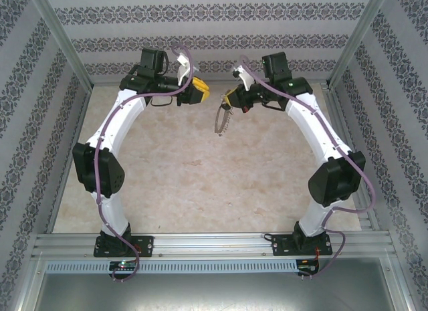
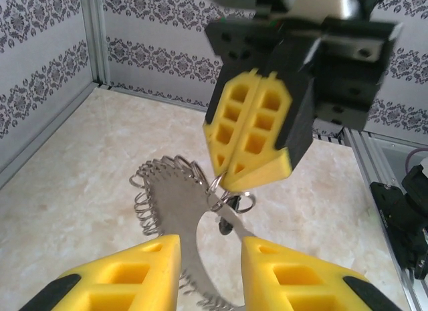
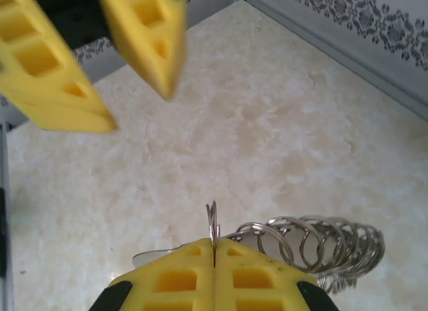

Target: Put the keys on the keyring

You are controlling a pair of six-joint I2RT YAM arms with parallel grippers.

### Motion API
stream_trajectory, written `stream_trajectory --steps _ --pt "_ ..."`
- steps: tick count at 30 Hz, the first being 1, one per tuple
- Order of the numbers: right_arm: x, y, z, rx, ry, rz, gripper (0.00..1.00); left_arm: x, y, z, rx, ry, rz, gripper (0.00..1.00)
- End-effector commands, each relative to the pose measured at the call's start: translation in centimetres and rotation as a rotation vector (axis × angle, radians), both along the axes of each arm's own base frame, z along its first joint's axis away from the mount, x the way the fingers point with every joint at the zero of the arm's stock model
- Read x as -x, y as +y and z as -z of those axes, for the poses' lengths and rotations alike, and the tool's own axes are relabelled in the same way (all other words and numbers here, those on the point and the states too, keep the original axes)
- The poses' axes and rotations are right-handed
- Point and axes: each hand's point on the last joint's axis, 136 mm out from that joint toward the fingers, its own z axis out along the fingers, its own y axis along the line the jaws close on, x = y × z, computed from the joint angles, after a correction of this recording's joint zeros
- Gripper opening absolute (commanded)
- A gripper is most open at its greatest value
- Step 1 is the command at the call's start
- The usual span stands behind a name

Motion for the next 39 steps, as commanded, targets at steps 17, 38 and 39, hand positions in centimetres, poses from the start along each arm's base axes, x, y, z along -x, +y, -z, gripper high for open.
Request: stream_trajectory --steps 17,38,39 --pt "2.8 0.9 1.4 0.314 -0.032 -0.264 0.00 1.4 0.3 1.4 0.040 0.101 0.137 0.32" --pt "2.3 2.7 1.5 0.298 -0.054 -0.293 0.00 2.4 -2.6 4.1 0.058 0.181 0.237 0.32" --pt "2.4 2.8 1.5 0.299 -0.053 -0.294 0.00 2.3 -2.8 4.2 0.058 0.184 0.240 0.32"
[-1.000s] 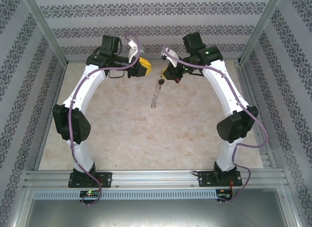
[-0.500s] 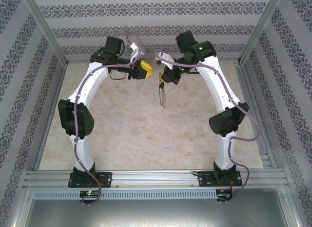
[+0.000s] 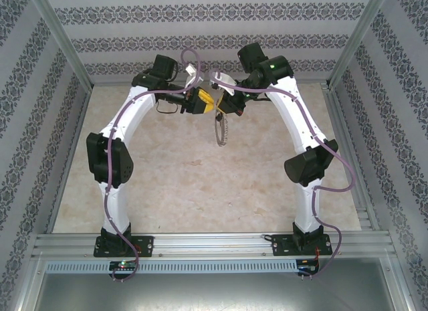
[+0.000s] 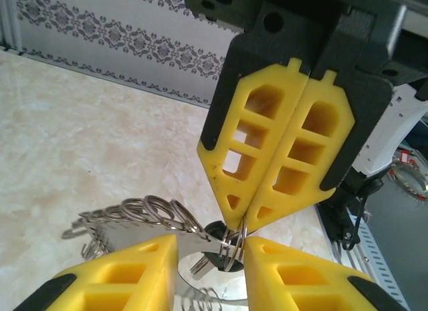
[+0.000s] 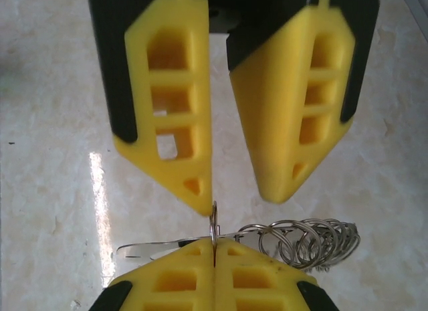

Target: Put the keys on the keyring

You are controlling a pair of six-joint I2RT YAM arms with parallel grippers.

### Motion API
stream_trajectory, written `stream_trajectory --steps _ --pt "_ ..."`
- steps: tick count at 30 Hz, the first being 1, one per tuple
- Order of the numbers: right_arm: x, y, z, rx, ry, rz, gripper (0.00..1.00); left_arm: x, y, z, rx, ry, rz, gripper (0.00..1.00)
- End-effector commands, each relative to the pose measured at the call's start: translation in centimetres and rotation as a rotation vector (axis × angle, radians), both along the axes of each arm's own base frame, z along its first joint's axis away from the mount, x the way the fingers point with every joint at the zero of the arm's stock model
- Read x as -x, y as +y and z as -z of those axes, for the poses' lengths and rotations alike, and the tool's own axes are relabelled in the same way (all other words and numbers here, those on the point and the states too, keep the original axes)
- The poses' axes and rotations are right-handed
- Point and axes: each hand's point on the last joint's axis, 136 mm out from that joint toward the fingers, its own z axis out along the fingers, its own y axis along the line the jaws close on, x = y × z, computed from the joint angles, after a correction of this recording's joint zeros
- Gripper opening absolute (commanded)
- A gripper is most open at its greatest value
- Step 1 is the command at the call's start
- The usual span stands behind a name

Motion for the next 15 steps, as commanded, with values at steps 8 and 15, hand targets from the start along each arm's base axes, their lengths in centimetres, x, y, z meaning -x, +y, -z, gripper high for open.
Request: stream_trajectory --steps 8,15 --pt "0.10 0.66 -0.40 -0.013 -0.016 -0.025 0.00 0.62 -1.45 -0.44 0.032 0.005 0.058 0.31" --pt "0.03 0.69 -0.09 -0.008 -0.011 -0.026 0.00 0.61 -1.47 -0.83 0.040 0.001 0.061 0.26"
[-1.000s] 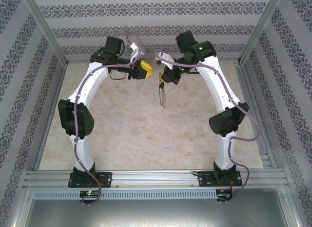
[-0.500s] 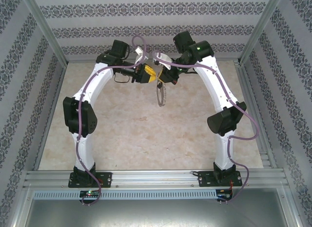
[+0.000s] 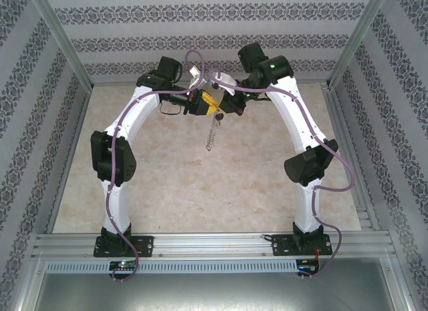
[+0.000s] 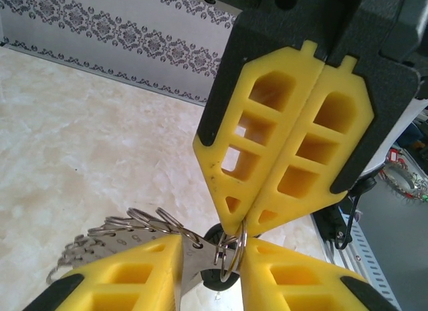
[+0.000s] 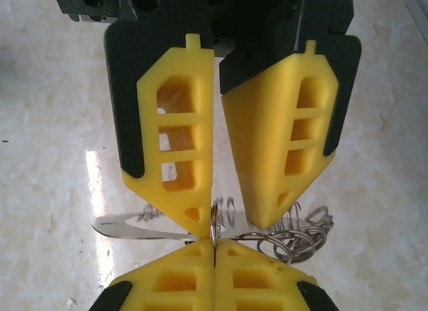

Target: Put the keys on the keyring

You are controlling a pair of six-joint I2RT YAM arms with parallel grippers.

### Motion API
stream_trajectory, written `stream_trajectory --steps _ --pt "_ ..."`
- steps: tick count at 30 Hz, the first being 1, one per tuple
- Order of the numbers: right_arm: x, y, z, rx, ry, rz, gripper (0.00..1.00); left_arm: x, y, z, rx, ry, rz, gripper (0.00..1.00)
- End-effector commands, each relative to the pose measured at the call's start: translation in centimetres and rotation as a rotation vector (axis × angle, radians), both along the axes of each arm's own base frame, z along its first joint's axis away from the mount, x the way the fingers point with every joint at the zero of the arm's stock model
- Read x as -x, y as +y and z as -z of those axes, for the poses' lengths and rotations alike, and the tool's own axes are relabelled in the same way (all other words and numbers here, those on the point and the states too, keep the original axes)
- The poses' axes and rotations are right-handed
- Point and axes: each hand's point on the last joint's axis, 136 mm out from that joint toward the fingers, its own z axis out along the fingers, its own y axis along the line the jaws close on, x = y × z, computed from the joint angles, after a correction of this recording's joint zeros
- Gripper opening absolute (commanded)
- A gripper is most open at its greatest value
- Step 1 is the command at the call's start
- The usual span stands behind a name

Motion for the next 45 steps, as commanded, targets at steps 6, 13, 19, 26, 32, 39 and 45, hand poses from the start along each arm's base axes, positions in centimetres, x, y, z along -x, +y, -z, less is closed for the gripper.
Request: stream_trajectory --steps 6,13,19,26,32,39,45 --pt "0.3 0.8 -0.4 -0.018 -0.013 -0.033 0.00 0.6 -0.7 -1.8 0.050 -0.023 0.045 0.25" --pt "0.3 0.7 -0.3 -0.016 -0.009 -0.032 0.00 0.7 -0.8 -2.0 0.055 -0.033 0.049 0.21" --pt "0.3 0.8 -0.3 -0.022 -0.006 -0.034 0.00 0.9 -0.8 -2.3 0.072 -0.032 0.061 0.00" --pt "0.0 1.0 -1.1 -0.064 -0.014 -0.015 0.03 1.0 -0.7 -2.4 0.070 -0.046 0.061 0.00" --pt "-1.0 -0.9 -4.5 -0.197 -0.060 0.092 0.38 0.9 -0.7 -2.6 0.067 -0.063 0.054 0.00" --pt "-0.2 -3.5 -6.0 -0.386 -0.094 0.229 0.42 0.8 -0.7 -2.8 0.067 -0.070 0.050 0.00" --pt "-0.5 -3.4 -4.5 -0.538 -0.074 0.360 0.42 0.6 -0.7 -2.8 0.061 -0.070 0.043 0.00"
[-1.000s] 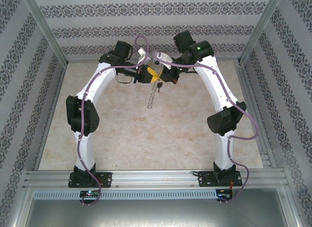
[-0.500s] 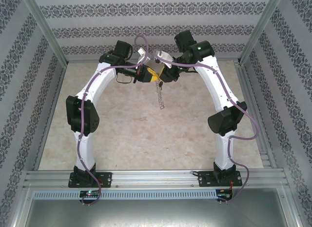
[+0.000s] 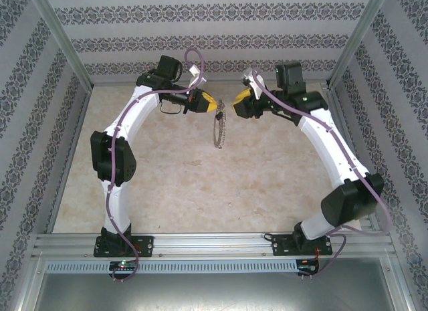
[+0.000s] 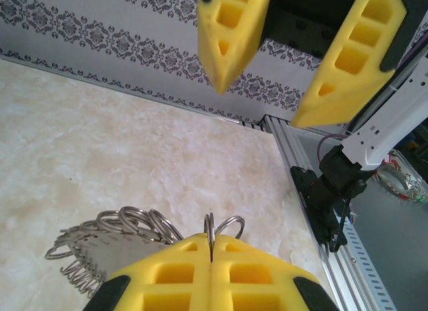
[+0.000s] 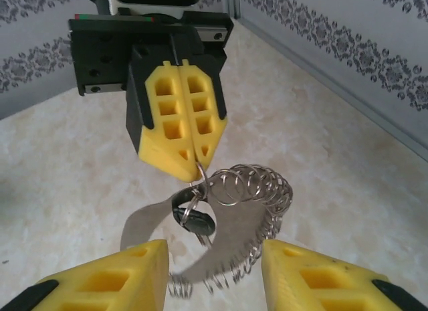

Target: Put the keys on the keyring

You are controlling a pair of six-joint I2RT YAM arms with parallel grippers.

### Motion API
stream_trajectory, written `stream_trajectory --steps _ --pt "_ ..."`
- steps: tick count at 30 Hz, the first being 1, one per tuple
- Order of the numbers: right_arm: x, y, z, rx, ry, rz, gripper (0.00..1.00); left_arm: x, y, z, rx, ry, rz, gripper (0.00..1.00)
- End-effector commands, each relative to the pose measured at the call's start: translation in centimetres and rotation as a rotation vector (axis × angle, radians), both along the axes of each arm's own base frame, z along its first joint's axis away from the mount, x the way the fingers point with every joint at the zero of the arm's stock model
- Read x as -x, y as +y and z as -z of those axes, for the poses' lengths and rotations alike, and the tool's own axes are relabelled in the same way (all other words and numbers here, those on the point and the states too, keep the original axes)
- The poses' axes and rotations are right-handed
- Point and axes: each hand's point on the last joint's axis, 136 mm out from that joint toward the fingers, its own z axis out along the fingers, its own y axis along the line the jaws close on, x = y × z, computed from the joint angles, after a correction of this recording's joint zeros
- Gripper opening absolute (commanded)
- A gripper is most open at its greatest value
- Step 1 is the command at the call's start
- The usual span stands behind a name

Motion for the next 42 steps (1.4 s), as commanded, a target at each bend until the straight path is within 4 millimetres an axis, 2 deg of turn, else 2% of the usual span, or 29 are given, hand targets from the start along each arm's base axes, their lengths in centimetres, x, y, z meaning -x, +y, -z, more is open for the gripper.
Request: stream_trajectory --steps 1,5,13,15,23,33,39,41,42 --pt "-1.5 1.4 -1.1 -0.168 -0.021 0.049 0.43 0.3 -0.6 -2.1 0.040 -0.062 0.024 0.00" --pt "-0.8 2.6 0.3 -0.178 -0.006 0.067 0.45 0.2 -0.6 -2.2 0.040 -0.062 0.020 0.00" --pt "-0.8 3.5 1.2 -0.182 0.020 0.056 0.45 0.3 -0.6 -2.3 0.038 -0.066 0.018 0.00" --pt "-0.9 3.6 1.3 -0.181 0.026 0.055 0.43 0.2 -0.6 -2.3 0.038 -0.068 0.017 0.00" --pt "-0.4 4.0 2.1 -0.171 0.055 0.025 0.26 0.0 -0.6 -2.4 0.038 -0.072 0.011 0.00" --pt "0.0 4.3 3.1 -0.158 0.083 0.005 0.24 -0.1 -0.6 -2.7 0.037 -0.083 0.005 0.00" --pt "0.1 4.6 3.6 -0.151 0.094 0.000 0.27 -0.1 -0.6 -2.7 0.037 -0.082 0.003 0.00" --pt "0.0 4.6 3.6 -0.149 0.092 0.000 0.26 -0.1 -0.6 -2.8 0.037 -0.085 0.003 0.00" --pt "0.0 4.6 3.7 -0.148 0.094 0.002 0.23 -0.1 -0.6 -2.8 0.037 -0.084 0.001 0.00"
